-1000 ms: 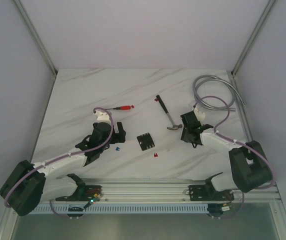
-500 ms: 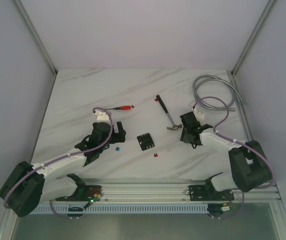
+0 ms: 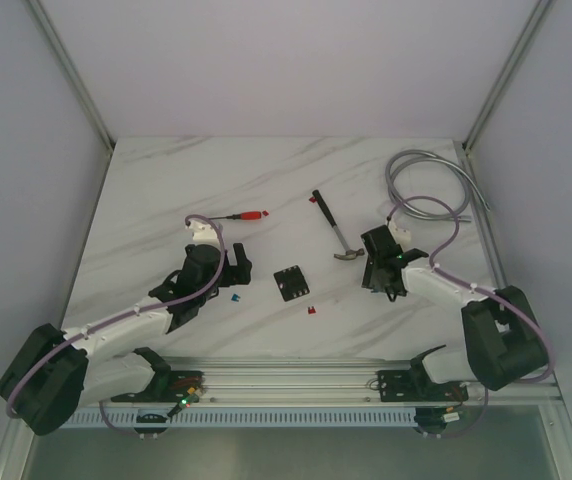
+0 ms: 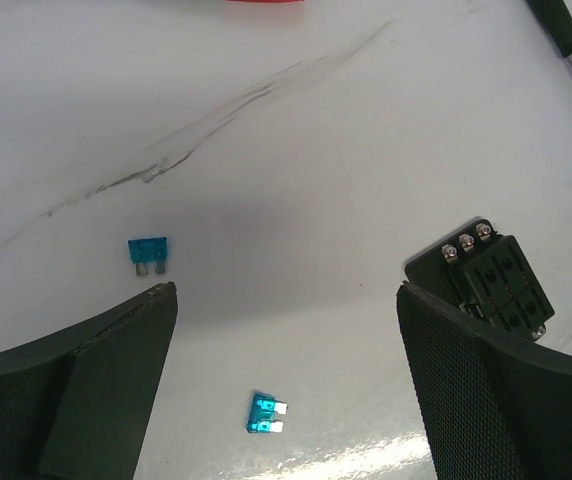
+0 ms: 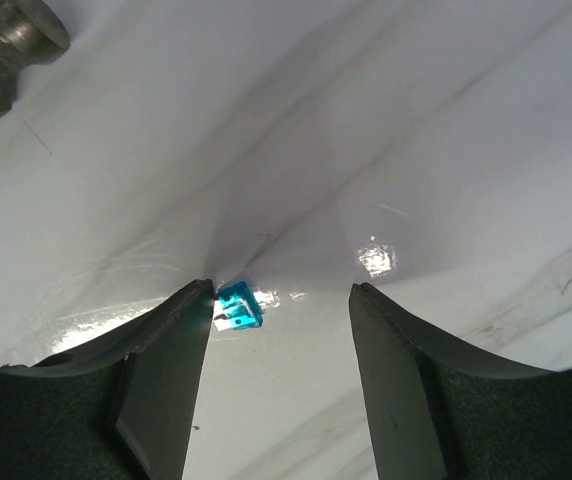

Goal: Snap on the fuse box
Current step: Adjust the fuse at the center of the board.

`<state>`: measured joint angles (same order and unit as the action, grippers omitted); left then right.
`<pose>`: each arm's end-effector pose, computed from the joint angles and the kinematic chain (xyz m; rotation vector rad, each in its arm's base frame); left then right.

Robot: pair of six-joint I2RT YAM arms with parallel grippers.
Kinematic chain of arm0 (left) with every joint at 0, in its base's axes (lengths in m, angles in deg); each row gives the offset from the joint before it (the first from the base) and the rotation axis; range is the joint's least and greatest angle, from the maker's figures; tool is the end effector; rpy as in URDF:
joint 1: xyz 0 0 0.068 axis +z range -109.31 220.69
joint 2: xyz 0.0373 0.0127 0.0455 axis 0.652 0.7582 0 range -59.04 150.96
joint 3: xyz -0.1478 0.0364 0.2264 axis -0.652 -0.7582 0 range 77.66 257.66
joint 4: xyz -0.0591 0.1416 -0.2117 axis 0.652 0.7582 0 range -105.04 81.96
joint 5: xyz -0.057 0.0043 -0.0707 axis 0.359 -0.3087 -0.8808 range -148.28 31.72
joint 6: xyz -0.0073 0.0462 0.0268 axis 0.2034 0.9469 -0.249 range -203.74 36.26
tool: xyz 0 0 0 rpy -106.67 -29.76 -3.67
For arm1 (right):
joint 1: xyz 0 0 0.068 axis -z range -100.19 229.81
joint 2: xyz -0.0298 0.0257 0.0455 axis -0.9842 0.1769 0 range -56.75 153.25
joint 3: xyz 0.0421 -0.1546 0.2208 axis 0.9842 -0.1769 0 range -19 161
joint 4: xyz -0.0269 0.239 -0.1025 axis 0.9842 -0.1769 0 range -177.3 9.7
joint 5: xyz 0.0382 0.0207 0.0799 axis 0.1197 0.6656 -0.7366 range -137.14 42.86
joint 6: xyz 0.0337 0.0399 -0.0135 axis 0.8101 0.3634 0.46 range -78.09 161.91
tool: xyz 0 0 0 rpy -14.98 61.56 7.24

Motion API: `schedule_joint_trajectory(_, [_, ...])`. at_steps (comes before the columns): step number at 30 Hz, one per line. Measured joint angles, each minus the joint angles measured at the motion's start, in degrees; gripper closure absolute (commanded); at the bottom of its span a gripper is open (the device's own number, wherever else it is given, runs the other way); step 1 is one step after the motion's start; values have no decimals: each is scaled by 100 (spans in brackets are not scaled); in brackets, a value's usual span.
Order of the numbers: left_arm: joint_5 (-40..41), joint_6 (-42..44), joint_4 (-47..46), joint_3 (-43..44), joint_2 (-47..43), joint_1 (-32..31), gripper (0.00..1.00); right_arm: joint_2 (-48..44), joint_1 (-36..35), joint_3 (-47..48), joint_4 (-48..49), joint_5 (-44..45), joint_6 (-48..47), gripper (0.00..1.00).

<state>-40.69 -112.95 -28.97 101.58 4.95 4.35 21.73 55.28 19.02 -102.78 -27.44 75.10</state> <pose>0.1895 -0.1259 0.1914 -0.0687 2.0280 -0.4187 0.2248 0.0893 0.1631 0.3006 2.5500 -0.0921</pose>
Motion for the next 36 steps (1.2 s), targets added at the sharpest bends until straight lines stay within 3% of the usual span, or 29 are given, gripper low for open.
schedule_joint_trajectory(7, [0, 0, 0, 0, -20, 0, 0, -140, 0, 2, -232, -7, 26, 38])
schedule_joint_trajectory(12, [2, 0, 2, 0, -37, 0, 0, -175, -11, 111, -310, -164, 415, 51])
schedule_joint_trajectory(22, [2, 0, 4, 0, -55, 0, 0, -96, -76, 212, -352, -232, 1585, 50])
schedule_joint_trajectory(36, [2, -2, 4, 0, -90, 0, 0, -96, -74, 70, -463, -236, 1950, 48])
